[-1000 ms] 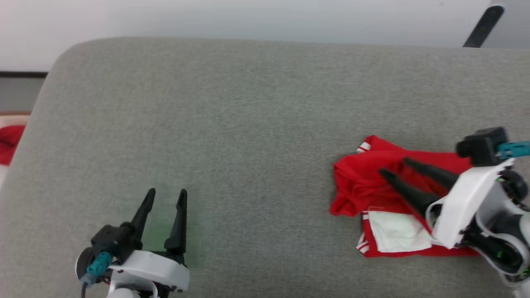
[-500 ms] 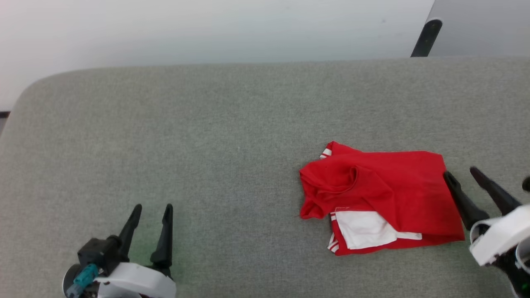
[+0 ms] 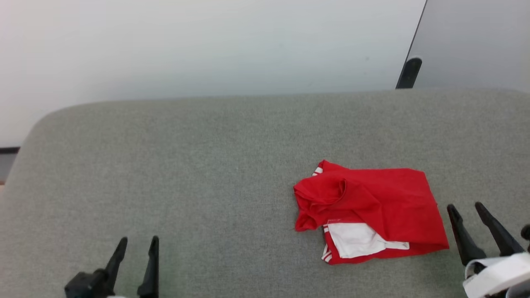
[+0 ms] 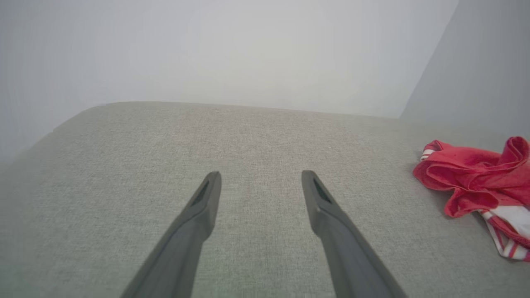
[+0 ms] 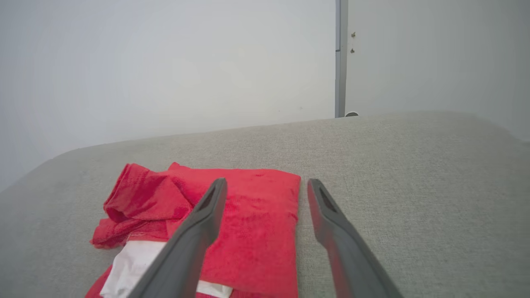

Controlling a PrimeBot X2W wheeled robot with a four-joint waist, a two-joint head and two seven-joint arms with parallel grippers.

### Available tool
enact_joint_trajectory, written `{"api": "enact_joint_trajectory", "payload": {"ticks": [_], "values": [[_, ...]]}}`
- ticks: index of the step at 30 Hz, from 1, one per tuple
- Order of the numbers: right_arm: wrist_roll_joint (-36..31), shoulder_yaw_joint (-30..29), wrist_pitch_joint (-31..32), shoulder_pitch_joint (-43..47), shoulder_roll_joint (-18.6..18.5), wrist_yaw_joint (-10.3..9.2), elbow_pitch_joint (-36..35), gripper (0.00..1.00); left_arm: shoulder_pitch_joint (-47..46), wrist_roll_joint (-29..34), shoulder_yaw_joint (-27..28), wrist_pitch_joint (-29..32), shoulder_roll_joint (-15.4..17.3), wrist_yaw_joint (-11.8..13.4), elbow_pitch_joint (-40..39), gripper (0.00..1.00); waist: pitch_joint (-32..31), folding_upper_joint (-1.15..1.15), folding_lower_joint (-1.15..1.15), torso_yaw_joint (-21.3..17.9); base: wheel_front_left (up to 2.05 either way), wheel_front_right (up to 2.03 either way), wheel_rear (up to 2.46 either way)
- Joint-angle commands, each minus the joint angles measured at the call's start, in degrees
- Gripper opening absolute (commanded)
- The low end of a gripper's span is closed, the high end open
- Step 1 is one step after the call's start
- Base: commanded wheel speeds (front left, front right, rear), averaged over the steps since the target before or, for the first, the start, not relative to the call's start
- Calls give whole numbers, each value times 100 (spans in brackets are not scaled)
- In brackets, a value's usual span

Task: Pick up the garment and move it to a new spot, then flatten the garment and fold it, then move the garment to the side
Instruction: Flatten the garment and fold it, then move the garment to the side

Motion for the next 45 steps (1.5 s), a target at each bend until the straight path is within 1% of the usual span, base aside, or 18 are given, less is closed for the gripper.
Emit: {"api": "enact_joint_trajectory", "payload": {"ticks": [1,9,18,27,33,45], "values": [[-144,-75,-65,155,46,-9,7,100,170,22,46,3,-6,8,-78,100,-236,0,0,42,0,0,0],[-454,-364,-122,539,240,-9,-184,100,523,90,161,3,47,38,-451,100,-415,0,0,152,0,0,0],[-695,-650,-27,752,332,-9,-395,100,741,83,198,3,76,88,-749,100,-455,0,0,186,0,0,0],[-865,-934,-20,838,464,-9,-569,100,802,8,187,3,80,133,-788,100,-469,0,0,161,0,0,0],[-1037,-1071,-71,927,582,-9,-554,100,777,7,168,3,103,137,-786,100,-449,0,0,180,0,0,0],[-1091,-1116,-94,881,684,-9,-496,100,752,-32,134,3,110,184,-790,100,-404,0,0,172,0,0,0]]}}
